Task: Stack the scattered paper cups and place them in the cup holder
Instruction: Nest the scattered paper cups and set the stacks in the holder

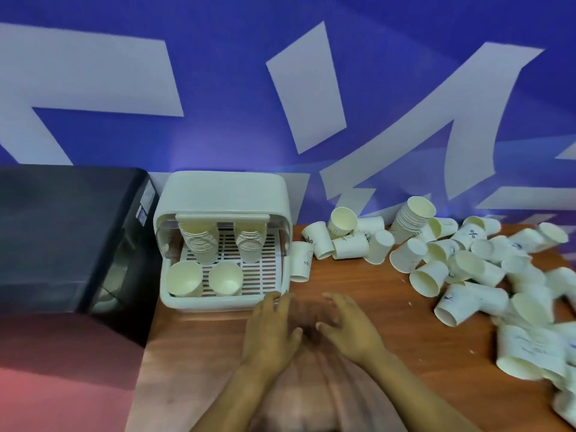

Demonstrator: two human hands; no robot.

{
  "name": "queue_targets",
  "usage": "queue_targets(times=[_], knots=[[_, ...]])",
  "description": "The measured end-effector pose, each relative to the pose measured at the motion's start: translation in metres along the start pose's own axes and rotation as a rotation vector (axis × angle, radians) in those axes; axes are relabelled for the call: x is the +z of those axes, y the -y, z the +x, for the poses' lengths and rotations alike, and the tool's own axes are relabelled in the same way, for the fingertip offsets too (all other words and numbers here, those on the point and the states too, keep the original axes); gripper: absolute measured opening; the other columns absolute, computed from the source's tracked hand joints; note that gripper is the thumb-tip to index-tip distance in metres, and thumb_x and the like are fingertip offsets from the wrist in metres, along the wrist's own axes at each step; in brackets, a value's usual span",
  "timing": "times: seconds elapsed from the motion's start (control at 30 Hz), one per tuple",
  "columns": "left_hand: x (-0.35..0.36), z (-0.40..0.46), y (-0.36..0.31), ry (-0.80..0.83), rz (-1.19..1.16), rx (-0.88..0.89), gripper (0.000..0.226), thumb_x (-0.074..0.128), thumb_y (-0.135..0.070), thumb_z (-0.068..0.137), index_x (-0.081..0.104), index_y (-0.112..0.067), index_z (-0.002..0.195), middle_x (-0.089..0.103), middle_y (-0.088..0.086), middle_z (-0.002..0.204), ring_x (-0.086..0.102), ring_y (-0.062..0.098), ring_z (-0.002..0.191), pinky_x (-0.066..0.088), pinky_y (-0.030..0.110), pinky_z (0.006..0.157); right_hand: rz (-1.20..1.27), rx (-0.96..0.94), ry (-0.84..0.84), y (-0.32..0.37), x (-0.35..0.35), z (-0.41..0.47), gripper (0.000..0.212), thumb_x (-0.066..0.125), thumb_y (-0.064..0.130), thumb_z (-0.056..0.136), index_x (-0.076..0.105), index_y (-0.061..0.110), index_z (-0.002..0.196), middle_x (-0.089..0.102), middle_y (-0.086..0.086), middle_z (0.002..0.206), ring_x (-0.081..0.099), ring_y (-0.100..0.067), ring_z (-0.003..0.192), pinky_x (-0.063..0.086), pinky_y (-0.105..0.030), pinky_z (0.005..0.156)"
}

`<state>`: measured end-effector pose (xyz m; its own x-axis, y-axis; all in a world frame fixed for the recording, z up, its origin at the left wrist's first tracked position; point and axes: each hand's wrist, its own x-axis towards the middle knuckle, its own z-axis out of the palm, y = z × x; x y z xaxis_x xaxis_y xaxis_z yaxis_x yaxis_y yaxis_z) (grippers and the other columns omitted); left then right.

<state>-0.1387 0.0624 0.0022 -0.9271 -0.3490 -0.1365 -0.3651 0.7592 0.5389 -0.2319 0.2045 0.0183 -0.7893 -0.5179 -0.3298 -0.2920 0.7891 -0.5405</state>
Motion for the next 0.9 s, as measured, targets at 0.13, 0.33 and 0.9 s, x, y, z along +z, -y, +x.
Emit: queue_targets(times=[0.13,0.33,0.9], knots=[[0.005,0.025,-0.041,0.014,0.1,-0.002,0.063,0.055,-0.038,0.086,0.029,-0.027,0.142,0.029,0.0,0.146,0.033,0.022,0.131,0.036,0.033,0.105,-0.039,-0.013,0.019,-0.032,-0.033,0.008,0.061,0.064,0.032,0.084,0.038,0.028,0.138,0.041,0.005,0.141,0.047,-0.014,0.124,0.044,-0.031,0.096],[0.011,0.078,-0.082,0.039,0.178,-0.072,0.065,0.053,-0.034,0.089,0.024,-0.026,0.146,0.024,0.006,0.152,0.029,0.024,0.136,0.033,0.035,0.106,-0.186,-0.098,-0.002,-0.066,-0.085,0.046,0.064,0.062,0.036,0.086,0.032,0.027,0.142,0.036,0.004,0.146,0.039,-0.015,0.132,0.041,-0.03,0.1],[0.061,0.195,-0.063,0.201,0.577,-0.327,0.063,0.039,-0.017,0.095,0.009,-0.022,0.149,0.001,0.024,0.157,0.01,0.043,0.143,0.023,0.047,0.112,-0.621,-0.314,-0.029,-0.094,-0.101,0.182,0.062,0.054,0.035,0.087,0.028,0.029,0.143,0.029,0.004,0.149,0.021,-0.022,0.137,0.019,-0.04,0.11]])
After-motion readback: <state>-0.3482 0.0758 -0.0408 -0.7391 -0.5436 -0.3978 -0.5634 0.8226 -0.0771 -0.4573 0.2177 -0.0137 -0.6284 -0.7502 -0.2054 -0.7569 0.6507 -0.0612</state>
